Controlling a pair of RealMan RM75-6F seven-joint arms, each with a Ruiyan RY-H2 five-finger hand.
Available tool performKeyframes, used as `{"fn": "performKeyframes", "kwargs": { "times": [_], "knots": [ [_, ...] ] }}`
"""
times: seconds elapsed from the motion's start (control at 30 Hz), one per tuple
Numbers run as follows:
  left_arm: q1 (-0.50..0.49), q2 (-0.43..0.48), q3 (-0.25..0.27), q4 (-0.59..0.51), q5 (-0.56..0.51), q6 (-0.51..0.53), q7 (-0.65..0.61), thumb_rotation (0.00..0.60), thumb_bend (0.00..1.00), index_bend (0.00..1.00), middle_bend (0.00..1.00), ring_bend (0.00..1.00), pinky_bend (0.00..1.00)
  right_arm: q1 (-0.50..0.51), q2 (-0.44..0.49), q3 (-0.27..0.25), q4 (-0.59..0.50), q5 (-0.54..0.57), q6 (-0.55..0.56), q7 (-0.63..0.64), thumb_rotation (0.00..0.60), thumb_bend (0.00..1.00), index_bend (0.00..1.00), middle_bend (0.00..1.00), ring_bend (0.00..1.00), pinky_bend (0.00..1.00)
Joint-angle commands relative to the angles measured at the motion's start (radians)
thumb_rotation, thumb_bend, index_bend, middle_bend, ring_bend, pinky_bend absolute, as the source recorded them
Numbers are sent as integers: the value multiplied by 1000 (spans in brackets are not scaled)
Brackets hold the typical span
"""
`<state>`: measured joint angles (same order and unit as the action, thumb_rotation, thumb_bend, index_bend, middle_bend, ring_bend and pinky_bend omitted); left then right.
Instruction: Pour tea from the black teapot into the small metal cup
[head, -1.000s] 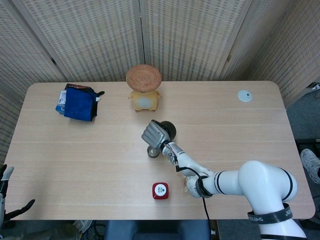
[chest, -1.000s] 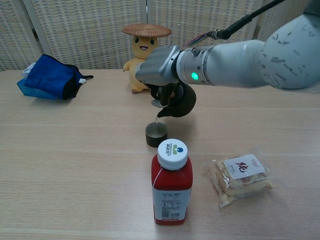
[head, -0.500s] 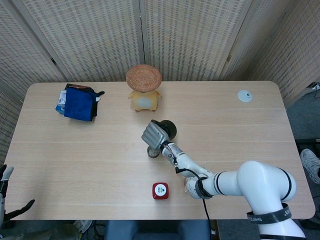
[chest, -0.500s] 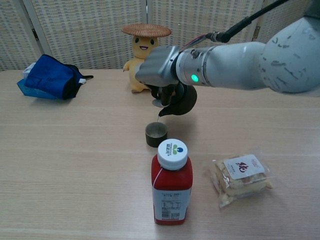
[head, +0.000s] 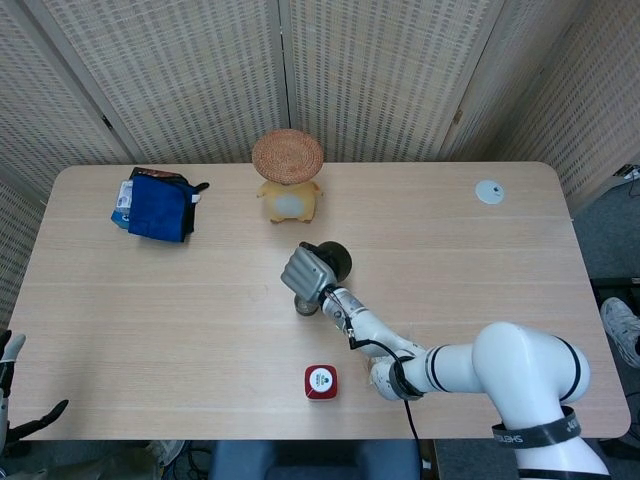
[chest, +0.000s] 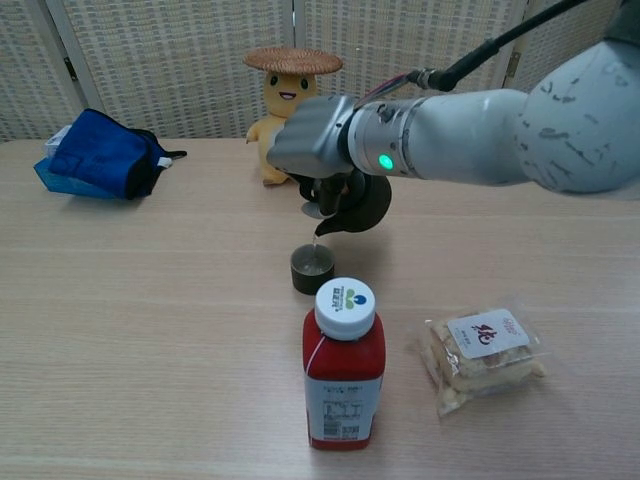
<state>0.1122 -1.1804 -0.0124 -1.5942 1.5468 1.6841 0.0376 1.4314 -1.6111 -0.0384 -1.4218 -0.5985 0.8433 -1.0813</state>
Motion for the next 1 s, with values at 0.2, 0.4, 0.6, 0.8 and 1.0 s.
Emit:
{"fn": "performKeyframes", "kwargs": {
  "times": [0.2, 0.4, 0.6, 0.8, 1.0],
  "knots": [
    [-1, 1, 0, -2, 1, -2, 3, 501, 15, 0, 0, 0, 0, -7, 3, 10, -5, -1, -9, 20, 387, 502, 1000, 1000, 1000, 484],
    [-3, 3, 0, -6, 4, -5, 6, 498, 15, 0, 0, 0, 0, -26, 16, 29, -16, 3, -22, 75, 388, 502, 1000, 1000, 1000, 484],
    [-8, 9, 1, -16, 13, -7, 17, 500, 15, 0, 0, 0, 0, -61, 32, 44, -22, -19, -37, 162, 389, 501, 1000, 1000, 1000, 486],
    [-10, 14, 2, -32, 18, -9, 31, 497, 15, 0, 0, 0, 0, -108, 70, 69, -40, -36, -52, 272, 387, 501, 1000, 1000, 1000, 485],
    [-21, 26, 2, -59, 29, -20, 56, 498, 15, 0, 0, 0, 0, -192, 136, 93, -66, -92, -58, 435, 387, 499, 1000, 1000, 1000, 486]
  ]
}}
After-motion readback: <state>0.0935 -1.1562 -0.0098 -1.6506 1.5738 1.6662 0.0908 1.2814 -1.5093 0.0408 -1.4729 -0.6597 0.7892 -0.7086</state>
